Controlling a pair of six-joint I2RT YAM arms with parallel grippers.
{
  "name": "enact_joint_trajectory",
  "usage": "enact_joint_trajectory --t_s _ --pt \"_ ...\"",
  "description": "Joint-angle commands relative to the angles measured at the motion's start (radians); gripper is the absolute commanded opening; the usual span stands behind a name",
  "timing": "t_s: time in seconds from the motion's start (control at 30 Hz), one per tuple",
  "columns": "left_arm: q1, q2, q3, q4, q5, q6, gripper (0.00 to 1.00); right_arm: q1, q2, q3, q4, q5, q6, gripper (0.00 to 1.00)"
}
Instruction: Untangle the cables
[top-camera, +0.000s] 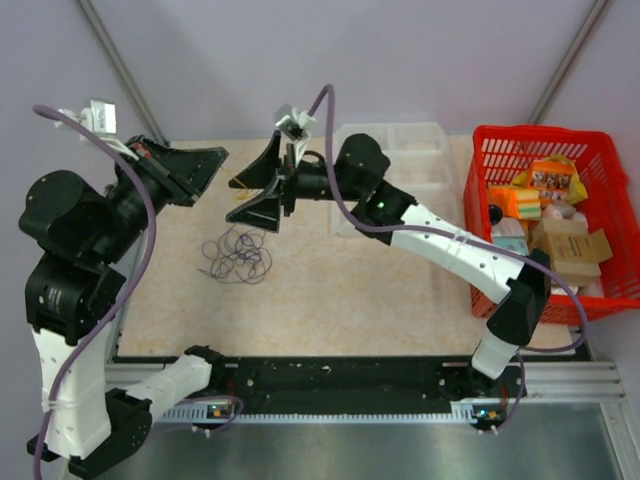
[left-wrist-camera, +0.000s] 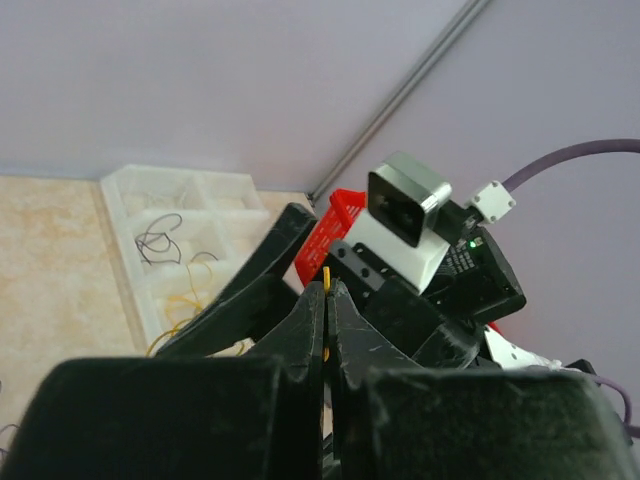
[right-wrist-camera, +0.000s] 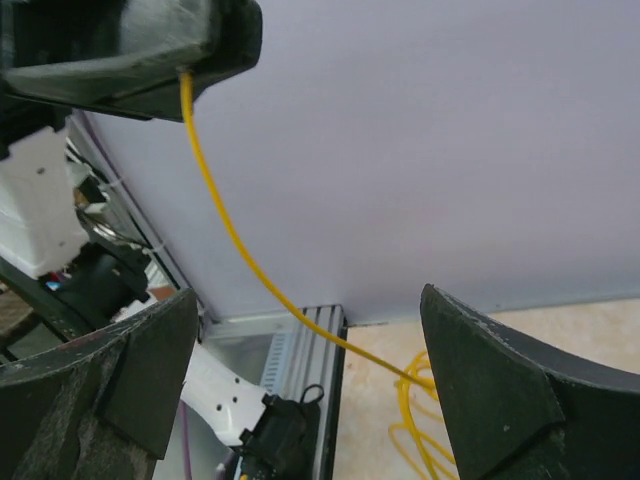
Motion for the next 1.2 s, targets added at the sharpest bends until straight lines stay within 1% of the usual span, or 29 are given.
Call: enact_joint_trajectory --t_s 0.0,0.1,0.17,0.2,0.33,0.4,0.47,0.53,0.6,0.73,0.87,0.9,1.0,1.07,1.1,1.17 --pt "0.002 -0.014 -0.04 0.11 0.092 -0.072 0.0 0.068 0.034 0.12 -0.233 0.172 -0.22 0.91" --pt "0.001 -0.017 -0.062 0.13 0.112 -0.092 0.0 0.085 0.063 0.182 -0.41 0.407 -0.315 0.86" --pt "0.001 -0.012 -0.075 0.142 0.129 -0.101 0.0 0.095 0.064 0.165 -0.435 0.476 -0.381 0.8" --pt "0.001 -0.011 -0.078 0.145 0.137 -0.104 0.0 0.096 0.054 0.141 -0.421 0.484 -0.398 0.78" --pt "0.001 -0.005 -0.08 0.137 0.14 -0.093 0.0 0.098 -0.009 -0.001 -0.366 0.441 -0.461 0.71" --pt "0.002 -0.004 -0.083 0.136 0.134 -0.09 0.0 0.099 -0.032 -0.042 -0.361 0.403 -0.472 0.7" --pt "0.001 -0.003 -0.091 0.137 0.134 -0.089 0.0 0.098 -0.045 -0.054 -0.36 0.342 -0.451 0.77" --pt "0.001 0.0 -0.101 0.136 0.134 -0.09 0.0 0.098 -0.057 -0.074 -0.361 0.295 -0.431 0.78" --pt "0.001 -0.003 -0.118 0.14 0.137 -0.09 0.0 0.098 -0.081 -0.117 -0.308 0.307 -0.412 0.76" --pt "0.002 -0.011 -0.146 0.156 0.14 -0.093 0.0 0.096 -0.112 -0.139 -0.298 0.358 -0.403 0.71" --pt "0.002 -0.014 -0.151 0.151 0.142 -0.09 0.0 0.096 -0.126 -0.131 -0.289 0.337 -0.389 0.7" --pt "0.002 -0.017 -0.154 0.15 0.139 -0.09 0.0 0.095 -0.126 -0.131 -0.287 0.332 -0.389 0.68" --pt "0.002 -0.029 -0.17 0.156 0.129 -0.095 0.0 0.096 -0.118 -0.124 -0.306 0.332 -0.38 0.42" --pt "0.004 -0.032 -0.178 0.16 0.129 -0.095 0.0 0.096 -0.12 -0.133 -0.306 0.329 -0.378 0.31" --pt "0.002 -0.032 -0.18 0.162 0.129 -0.095 0.0 0.096 -0.118 -0.14 -0.304 0.334 -0.375 0.24" --pt "0.002 -0.031 -0.18 0.163 0.129 -0.093 0.0 0.095 -0.124 -0.151 -0.304 0.349 -0.375 0.05"
